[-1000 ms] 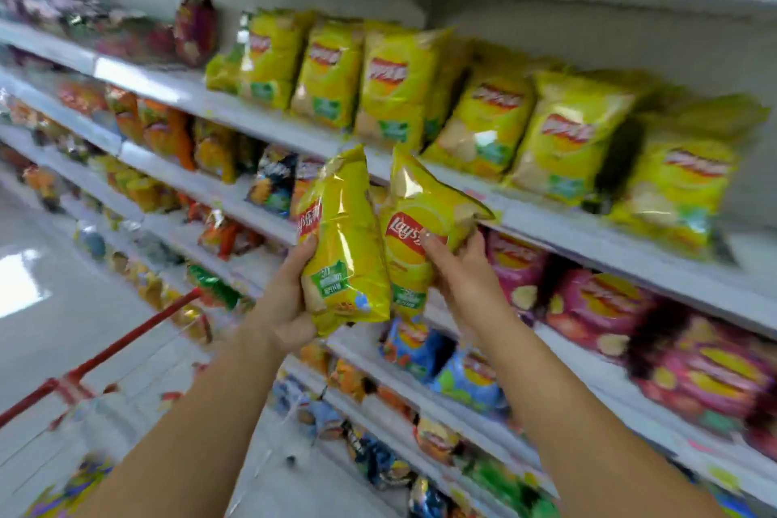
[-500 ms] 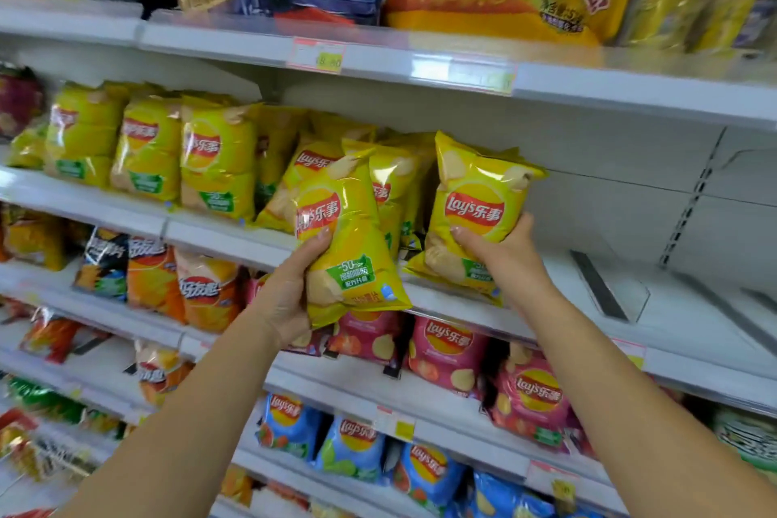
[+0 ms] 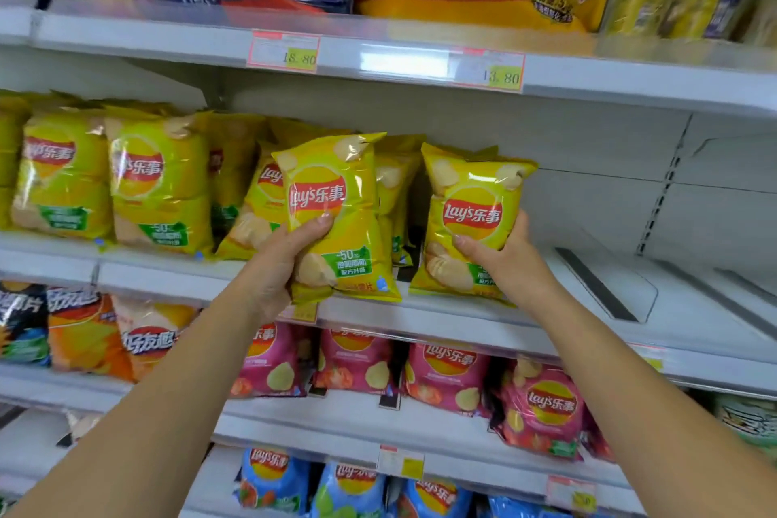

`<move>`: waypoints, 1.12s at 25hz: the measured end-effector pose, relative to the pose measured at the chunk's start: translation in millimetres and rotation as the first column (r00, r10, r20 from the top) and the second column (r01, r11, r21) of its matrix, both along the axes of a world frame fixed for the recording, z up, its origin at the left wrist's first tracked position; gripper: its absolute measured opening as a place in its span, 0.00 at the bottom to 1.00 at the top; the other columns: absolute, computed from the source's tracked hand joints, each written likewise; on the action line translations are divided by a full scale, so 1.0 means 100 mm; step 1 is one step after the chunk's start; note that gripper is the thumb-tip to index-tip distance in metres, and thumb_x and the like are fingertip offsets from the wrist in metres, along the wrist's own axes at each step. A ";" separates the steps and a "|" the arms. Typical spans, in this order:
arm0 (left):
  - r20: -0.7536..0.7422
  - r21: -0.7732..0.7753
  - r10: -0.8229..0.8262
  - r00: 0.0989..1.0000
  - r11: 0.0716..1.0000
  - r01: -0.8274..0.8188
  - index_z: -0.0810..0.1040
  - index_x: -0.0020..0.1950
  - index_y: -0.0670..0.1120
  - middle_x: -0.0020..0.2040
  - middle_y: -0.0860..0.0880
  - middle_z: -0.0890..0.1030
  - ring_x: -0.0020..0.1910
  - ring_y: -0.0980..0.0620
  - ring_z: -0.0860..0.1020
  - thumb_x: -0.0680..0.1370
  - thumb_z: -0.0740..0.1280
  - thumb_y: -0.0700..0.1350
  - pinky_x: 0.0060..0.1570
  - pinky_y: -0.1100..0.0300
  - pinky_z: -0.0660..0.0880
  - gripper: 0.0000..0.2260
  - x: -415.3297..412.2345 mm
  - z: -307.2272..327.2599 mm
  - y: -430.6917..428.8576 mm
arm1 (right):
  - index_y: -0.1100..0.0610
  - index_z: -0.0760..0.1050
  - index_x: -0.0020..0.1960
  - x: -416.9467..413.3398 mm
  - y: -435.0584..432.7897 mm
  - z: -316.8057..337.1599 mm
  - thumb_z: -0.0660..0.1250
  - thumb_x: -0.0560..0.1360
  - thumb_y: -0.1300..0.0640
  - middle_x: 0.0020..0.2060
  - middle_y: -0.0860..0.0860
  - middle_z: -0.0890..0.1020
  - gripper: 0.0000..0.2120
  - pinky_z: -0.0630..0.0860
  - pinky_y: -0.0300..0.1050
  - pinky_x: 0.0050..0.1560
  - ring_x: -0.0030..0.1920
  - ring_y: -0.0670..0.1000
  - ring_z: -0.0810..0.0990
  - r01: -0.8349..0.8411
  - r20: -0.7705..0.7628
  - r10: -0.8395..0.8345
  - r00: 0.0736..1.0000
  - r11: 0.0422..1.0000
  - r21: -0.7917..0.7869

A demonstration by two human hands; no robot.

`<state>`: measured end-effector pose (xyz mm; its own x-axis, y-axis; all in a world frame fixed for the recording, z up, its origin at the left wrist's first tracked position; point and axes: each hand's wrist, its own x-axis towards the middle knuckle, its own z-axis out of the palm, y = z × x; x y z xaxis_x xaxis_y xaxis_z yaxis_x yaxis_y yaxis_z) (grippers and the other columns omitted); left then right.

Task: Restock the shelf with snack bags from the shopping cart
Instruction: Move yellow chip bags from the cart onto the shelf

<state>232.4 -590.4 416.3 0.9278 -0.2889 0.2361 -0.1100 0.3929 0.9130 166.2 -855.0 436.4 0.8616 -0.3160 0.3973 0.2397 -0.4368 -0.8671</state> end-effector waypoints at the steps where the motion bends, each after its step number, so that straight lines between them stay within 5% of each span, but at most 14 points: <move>1: 0.023 0.005 0.004 1.000 1.000 -0.004 0.79 0.54 0.51 0.48 0.48 0.86 0.44 0.49 0.86 0.67 0.77 0.50 0.40 0.52 0.83 0.17 0.06 0.02 0.06 | 0.50 0.57 0.69 0.00 0.01 -0.02 0.74 0.71 0.51 0.54 0.44 0.75 0.35 0.71 0.31 0.40 0.50 0.41 0.76 0.011 0.004 -0.011 1.000 1.000 -0.020; 8: 0.134 0.176 0.092 0.987 0.978 -0.116 0.75 0.63 0.52 0.52 0.50 0.85 0.48 0.48 0.85 0.51 0.82 0.63 0.37 0.53 0.82 0.43 0.47 0.13 0.62 | 0.53 0.56 0.72 0.01 0.21 -0.05 0.75 0.70 0.53 0.58 0.47 0.74 0.38 0.69 0.30 0.41 0.54 0.47 0.75 0.104 0.037 -0.103 0.994 0.993 -0.048; 12: 0.209 0.311 0.083 0.974 0.939 -0.146 0.70 0.67 0.58 0.58 0.51 0.83 0.55 0.47 0.83 0.59 0.77 0.67 0.52 0.45 0.81 0.40 0.60 0.18 0.79 | 0.52 0.61 0.71 -0.03 0.32 -0.10 0.75 0.70 0.51 0.56 0.47 0.75 0.35 0.69 0.34 0.41 0.52 0.48 0.75 0.223 0.108 -0.224 0.969 0.975 0.015; 17: 0.374 0.383 0.134 0.918 0.879 -0.284 0.48 0.78 0.64 0.68 0.57 0.72 0.60 0.55 0.77 0.74 0.71 0.54 0.56 0.53 0.79 0.40 0.61 0.20 0.85 | 0.52 0.65 0.68 -0.03 0.45 -0.11 0.73 0.71 0.50 0.55 0.47 0.76 0.30 0.71 0.36 0.40 0.53 0.49 0.76 0.214 0.137 -0.224 0.965 0.973 0.080; 20: 0.435 0.263 0.242 0.867 0.887 -0.380 0.51 0.77 0.64 0.71 0.58 0.67 0.62 0.59 0.75 0.79 0.67 0.46 0.55 0.60 0.77 0.34 0.60 0.12 0.95 | 0.52 0.66 0.68 -0.03 0.52 -0.10 0.71 0.72 0.50 0.52 0.45 0.76 0.28 0.70 0.37 0.40 0.52 0.49 0.76 0.208 0.149 -0.223 0.963 0.972 0.109; 24: 0.176 -0.064 0.285 0.942 0.959 -0.278 0.64 0.74 0.61 0.56 0.65 0.81 0.54 0.59 0.81 0.81 0.62 0.39 0.44 0.62 0.80 0.25 0.65 0.05 1.23 | 0.51 0.67 0.67 -0.04 0.53 -0.08 0.69 0.73 0.48 0.50 0.44 0.77 0.24 0.71 0.41 0.43 0.50 0.48 0.76 0.198 0.167 -0.225 0.960 0.966 0.164; 26: 0.142 -0.074 0.289 0.947 0.957 -0.281 0.67 0.73 0.61 0.51 0.63 0.83 0.52 0.58 0.83 0.81 0.62 0.40 0.42 0.60 0.81 0.23 0.64 0.03 1.29 | 0.51 0.67 0.68 0.00 0.55 -0.08 0.69 0.73 0.47 0.54 0.47 0.77 0.26 0.73 0.45 0.48 0.53 0.50 0.76 0.181 0.160 -0.209 0.965 0.968 0.174; 28: 0.149 -0.063 0.282 0.948 0.959 -0.276 0.69 0.71 0.62 0.58 0.59 0.81 0.54 0.56 0.82 0.80 0.64 0.42 0.43 0.59 0.81 0.23 0.62 0.00 1.27 | 0.50 0.67 0.68 0.05 0.60 -0.08 0.69 0.73 0.46 0.56 0.48 0.77 0.27 0.74 0.49 0.52 0.55 0.51 0.77 0.166 0.148 -0.193 0.970 0.970 0.176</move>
